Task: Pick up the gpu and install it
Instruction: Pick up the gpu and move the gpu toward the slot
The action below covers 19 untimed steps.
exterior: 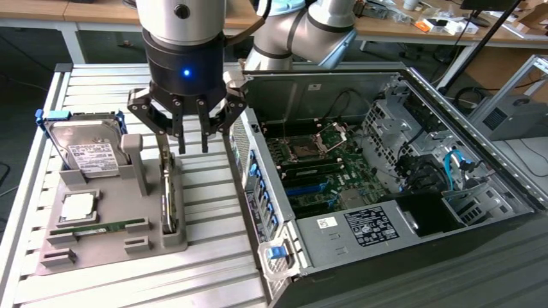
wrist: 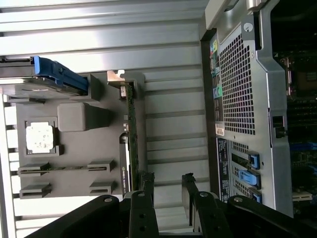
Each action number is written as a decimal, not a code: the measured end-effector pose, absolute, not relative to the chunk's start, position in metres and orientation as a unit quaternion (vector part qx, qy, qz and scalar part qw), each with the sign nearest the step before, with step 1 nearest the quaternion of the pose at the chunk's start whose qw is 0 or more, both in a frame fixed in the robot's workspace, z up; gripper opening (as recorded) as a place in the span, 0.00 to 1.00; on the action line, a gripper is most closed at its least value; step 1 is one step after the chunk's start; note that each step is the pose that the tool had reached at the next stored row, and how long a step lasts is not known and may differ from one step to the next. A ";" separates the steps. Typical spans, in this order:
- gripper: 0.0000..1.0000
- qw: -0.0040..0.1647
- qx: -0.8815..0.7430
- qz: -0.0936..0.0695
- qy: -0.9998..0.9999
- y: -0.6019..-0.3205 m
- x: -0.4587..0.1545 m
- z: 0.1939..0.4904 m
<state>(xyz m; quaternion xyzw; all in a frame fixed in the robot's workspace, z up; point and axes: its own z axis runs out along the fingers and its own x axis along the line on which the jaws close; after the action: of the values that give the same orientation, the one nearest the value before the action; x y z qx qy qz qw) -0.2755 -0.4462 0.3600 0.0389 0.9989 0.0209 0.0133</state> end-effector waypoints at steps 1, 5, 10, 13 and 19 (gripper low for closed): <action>0.36 0.013 0.039 0.021 0.999 -0.446 -0.275 0.360; 0.36 0.013 0.039 0.021 0.999 -0.446 -0.275 0.359; 0.36 0.013 0.039 0.021 0.999 -0.446 -0.275 0.358; 0.36 0.013 0.039 0.021 0.999 -0.446 -0.275 0.357; 0.36 0.013 0.039 0.021 0.999 -0.446 -0.275 0.356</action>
<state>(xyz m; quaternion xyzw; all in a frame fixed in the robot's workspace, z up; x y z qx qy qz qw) -0.2755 -0.4462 0.3559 0.0388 0.9989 0.0209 0.0133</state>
